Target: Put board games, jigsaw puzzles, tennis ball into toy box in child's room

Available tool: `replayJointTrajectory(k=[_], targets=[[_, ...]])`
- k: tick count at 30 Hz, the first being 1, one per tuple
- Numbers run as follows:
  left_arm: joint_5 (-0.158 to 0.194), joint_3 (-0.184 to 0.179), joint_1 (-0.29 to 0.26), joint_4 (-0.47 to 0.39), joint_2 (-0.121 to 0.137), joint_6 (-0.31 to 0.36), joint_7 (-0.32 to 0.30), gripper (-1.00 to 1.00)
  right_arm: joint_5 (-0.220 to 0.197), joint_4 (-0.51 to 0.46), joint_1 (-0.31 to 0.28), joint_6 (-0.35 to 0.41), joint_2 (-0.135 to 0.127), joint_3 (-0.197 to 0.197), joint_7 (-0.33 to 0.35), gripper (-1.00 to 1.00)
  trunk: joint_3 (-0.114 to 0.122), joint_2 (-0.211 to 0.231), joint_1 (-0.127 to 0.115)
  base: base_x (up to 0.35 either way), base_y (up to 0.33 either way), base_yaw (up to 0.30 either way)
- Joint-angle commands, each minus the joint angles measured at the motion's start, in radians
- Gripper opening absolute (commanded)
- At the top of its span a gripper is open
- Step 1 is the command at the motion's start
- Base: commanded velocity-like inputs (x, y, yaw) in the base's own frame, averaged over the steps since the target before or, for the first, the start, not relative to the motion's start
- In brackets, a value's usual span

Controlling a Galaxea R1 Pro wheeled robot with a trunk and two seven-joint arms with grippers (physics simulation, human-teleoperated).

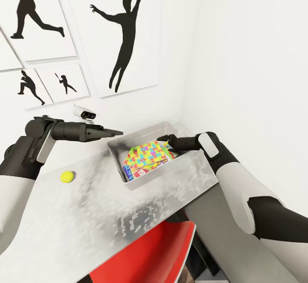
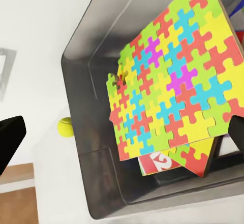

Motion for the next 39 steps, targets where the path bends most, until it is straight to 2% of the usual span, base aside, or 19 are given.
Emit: replayJointTrajectory(k=[1,7,16,23,31,34,39], targets=[[0.001,-0.002,-0.001,0.001,0.009,0.010,-0.004,1.00,0.011,-0.017,0.002,0.004,0.000,-0.001,0.011,1.00,-0.002,-0.002,0.001,0.000,0.000,0.000],[0.005,0.014,0.002,0.005,0.063,0.009,-0.004,1.00,0.001,-0.205,0.045,0.019,-0.002,-0.004,0.017,1.00,0.001,-0.002,0.001,0.000,0.000,-0.008],[0.008,0.036,0.009,0.030,0.101,0.006,-0.004,1.00,-0.001,-0.424,0.146,0.072,-0.005,-0.017,0.017,1.00,0.013,-0.002,0.001,-0.014,0.000,-0.056],[0.008,0.038,0.011,0.098,0.121,0.000,-0.004,1.00,-0.002,-0.523,0.210,0.081,-0.025,-0.021,0.018,1.00,0.024,-0.002,0.001,-0.143,0.000,-0.034],[0.007,0.039,0.018,0.170,0.126,-0.003,-0.004,1.00,-0.003,-0.605,0.280,0.084,-0.042,-0.022,0.021,1.00,0.037,-0.002,0.001,-0.044,0.000,-0.005],[0.007,0.039,0.028,0.189,0.129,-0.005,-0.004,1.00,-0.005,-0.651,0.307,0.084,-0.051,-0.022,0.024,1.00,0.042,-0.002,0.001,-0.020,0.000,-0.001],[0.008,0.039,0.059,0.211,0.150,-0.008,-0.004,1.00,-0.005,-0.715,0.358,0.084,-0.058,-0.023,0.027,1.00,0.048,-0.002,0.001,-0.155,0.000,0.000]])
